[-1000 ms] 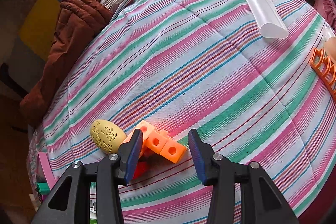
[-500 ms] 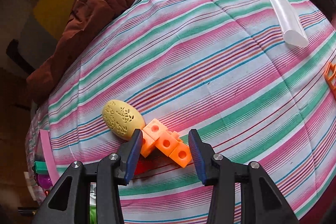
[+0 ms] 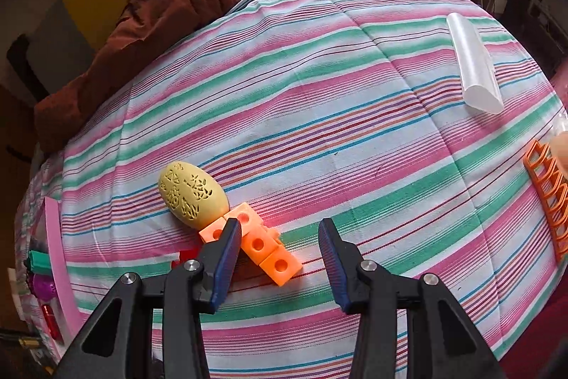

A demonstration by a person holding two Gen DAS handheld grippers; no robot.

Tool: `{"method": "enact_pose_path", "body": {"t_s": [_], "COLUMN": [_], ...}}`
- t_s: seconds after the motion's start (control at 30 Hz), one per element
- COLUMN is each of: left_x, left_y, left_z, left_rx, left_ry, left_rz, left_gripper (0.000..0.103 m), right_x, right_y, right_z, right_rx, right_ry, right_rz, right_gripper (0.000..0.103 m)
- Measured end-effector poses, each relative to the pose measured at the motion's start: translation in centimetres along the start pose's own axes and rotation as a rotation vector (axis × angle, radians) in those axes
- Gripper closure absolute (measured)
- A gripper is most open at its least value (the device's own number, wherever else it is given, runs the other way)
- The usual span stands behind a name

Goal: Organize rigid objects
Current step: 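Close the right gripper on the orange cube stack while the left holds the green piece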

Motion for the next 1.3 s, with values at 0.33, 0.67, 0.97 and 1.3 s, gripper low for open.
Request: {"method": "enact_pose_path", "body": {"t_s": [0.33,0.67,0.97,1.3], "left_x": [0.0,0.0,0.0,-0.1], "left_y": [0.0,0.1,0.0,-0.1], "left_z": [0.0,0.0,0.1,0.0], "left_rx": [-0.004,-0.007,-0.010,-0.011], "left_ry": [-0.006,-0.010,-0.013,-0.010], "left_rz": [0.000,0.000,0.001,0.009], "left_gripper": [0.050,0.050,0.050,0.049], "right_x": [-0.2,-1.5,0.2,2.0], "right_y": [-0.4,-0.4,-1.5,-1.2], "right_z": [-0.8,0.4,-1.8,-2.8], "right_rx": [-0.076,-0.040,-0.160,-0.247], "right_ry": [-0.007,0.011,-0.059,-0.138], "right_rz": [0.007,0.049,-0.025,-0.022], "right_gripper": [0.058,0.058,0.058,0.079]}}
Point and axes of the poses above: each gripper's, at about its wrist camera, not at the fingertips, and x roughly the way its jaws point, z to its right, y to its top, the point moved 3 cm from there along x, roughly the way its jaws point, and after that the axes turned 7 degrees about -y, right-handed, at the moved point
